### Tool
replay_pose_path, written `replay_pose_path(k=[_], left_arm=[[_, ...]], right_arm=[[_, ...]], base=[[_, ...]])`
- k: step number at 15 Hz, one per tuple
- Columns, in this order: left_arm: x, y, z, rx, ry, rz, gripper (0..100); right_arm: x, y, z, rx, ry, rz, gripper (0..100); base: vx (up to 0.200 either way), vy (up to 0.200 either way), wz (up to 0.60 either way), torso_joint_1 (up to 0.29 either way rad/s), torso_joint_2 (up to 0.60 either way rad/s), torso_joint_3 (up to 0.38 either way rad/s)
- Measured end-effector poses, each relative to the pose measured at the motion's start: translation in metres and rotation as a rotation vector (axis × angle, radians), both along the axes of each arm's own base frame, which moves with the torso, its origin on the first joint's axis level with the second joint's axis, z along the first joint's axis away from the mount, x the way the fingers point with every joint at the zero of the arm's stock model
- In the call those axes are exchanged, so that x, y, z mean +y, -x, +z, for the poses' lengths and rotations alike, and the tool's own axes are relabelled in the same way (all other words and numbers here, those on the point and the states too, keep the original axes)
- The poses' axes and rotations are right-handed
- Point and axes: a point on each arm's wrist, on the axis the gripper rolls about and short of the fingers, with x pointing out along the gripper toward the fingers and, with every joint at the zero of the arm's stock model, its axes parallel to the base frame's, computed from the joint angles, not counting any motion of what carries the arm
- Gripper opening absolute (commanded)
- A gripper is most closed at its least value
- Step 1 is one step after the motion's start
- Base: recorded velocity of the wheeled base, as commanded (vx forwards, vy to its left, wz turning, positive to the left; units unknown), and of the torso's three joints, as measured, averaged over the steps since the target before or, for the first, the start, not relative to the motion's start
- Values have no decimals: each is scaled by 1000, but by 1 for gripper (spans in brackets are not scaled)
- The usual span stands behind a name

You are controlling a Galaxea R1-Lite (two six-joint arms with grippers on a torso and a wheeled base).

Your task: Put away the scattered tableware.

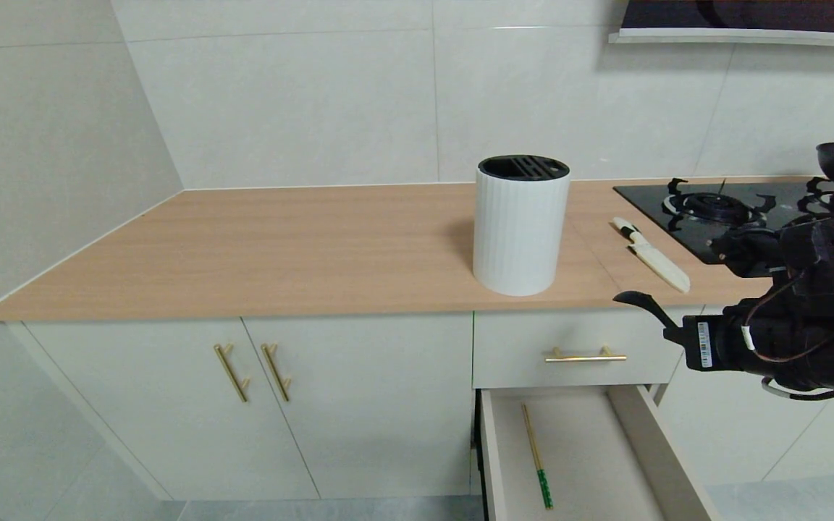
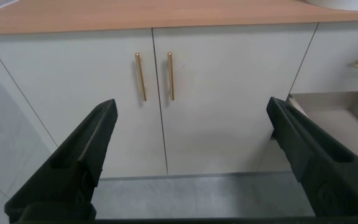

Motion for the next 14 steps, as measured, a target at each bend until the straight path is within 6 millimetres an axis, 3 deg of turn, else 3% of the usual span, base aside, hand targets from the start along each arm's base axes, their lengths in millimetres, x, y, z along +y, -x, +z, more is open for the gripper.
replay_pose_path(k=[14], left_arm=[[0,0,0,0,0,0,100]], right_arm=[[3,-8,-11,43,17,-1,0]], base=[[0,0,0,-175,459,285]])
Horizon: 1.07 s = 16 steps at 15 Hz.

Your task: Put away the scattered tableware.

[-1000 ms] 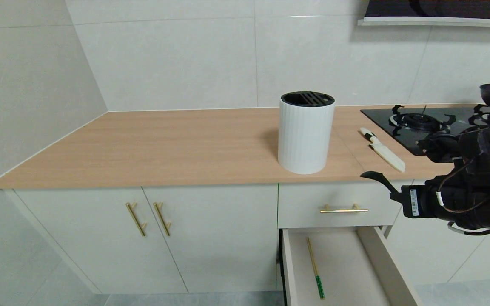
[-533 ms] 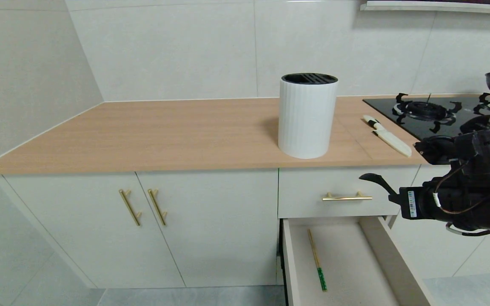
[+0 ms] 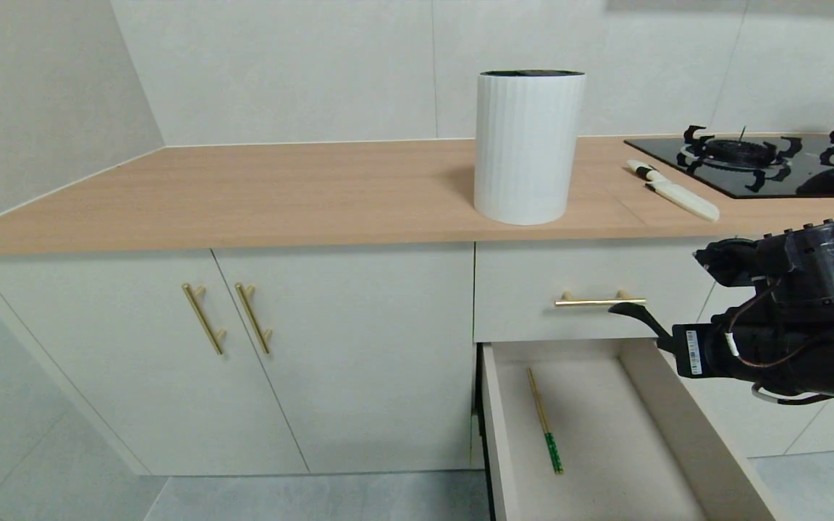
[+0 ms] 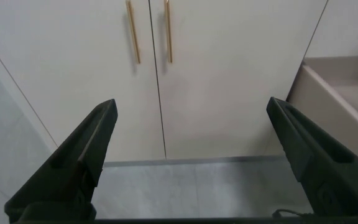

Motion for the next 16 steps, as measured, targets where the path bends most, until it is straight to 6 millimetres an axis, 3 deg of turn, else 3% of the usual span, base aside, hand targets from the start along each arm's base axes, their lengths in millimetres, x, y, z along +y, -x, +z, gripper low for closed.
replay_pose_path(k=[6,13,16], left_arm=[[0,0,0,1,0,0,100],[0,0,0,1,0,0,100],[0,0,0,1,0,0,100]], right_arm=[[1,-3,-5,17,6,0,0],[2,-6,-10,34,13,0,0],[7,-18,-22,48,19,-1,0]], base=[[0,0,0,-96,369,272],[0,0,0,-8,20,12],[0,0,0,0,0,0]])
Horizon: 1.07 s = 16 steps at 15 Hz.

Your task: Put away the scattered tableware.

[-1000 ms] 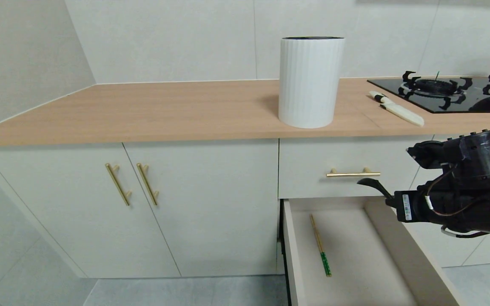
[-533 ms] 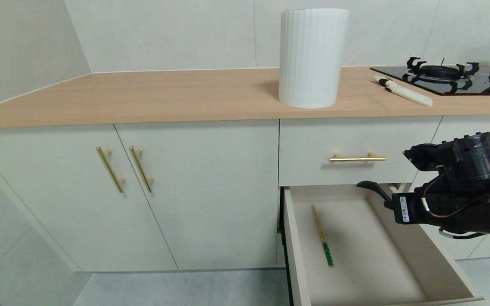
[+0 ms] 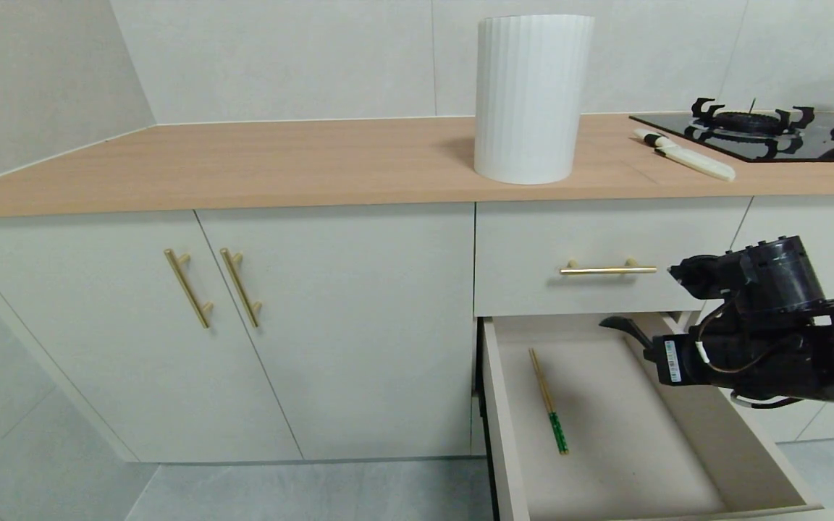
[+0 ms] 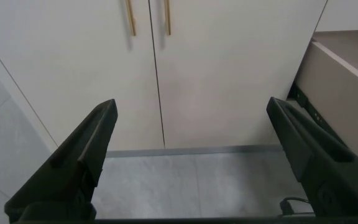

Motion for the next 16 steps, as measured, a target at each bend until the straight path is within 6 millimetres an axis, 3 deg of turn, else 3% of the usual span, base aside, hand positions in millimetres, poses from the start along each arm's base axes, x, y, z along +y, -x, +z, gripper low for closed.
replay_pose_path(k=[4,9,14,16], left_arm=[[0,0,0,0,0,0,100],[0,0,0,0,0,0,100],[0,0,0,0,0,0,100],[0,0,0,0,0,0,100]], right_arm=[[11,-28,-29,-32,-17,-4,0],[22,-63,-95,6,6,-28,0],[25,-80,-155,86,82,-79,0],[25,-85,-170,111,102,-93,0]], base=[[0,0,0,0,0,0],[0,0,0,0,0,0],[0,0,0,0,0,0],[0,0,0,0,0,0]])
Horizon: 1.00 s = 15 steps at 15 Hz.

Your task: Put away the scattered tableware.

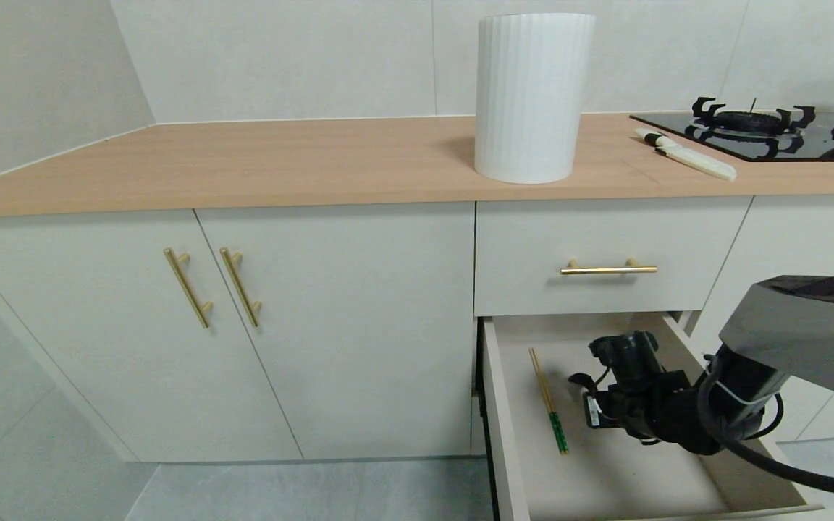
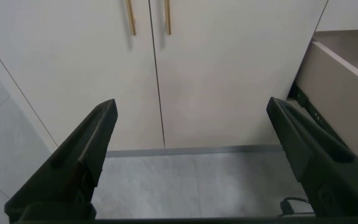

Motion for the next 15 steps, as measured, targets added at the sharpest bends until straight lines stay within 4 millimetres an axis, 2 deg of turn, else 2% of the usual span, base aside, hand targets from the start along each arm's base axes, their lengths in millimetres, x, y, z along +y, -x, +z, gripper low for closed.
replay_pose_path(k=[4,10,11,15], left_arm=[[0,0,0,0,0,0,100],[0,0,0,0,0,0,100],[0,0,0,0,0,0,100],[0,0,0,0,0,0,100]], right_arm=[[-3,-5,-15,26,13,-14,0],[-3,-6,-18,15,18,-21,0],[-3,-6,-18,14,19,-23,100],[-3,-5,-18,14,20,-23,100]], base=[[0,0,0,0,0,0],[0,0,0,0,0,0],[0,0,0,0,0,0],[0,0,0,0,0,0]])
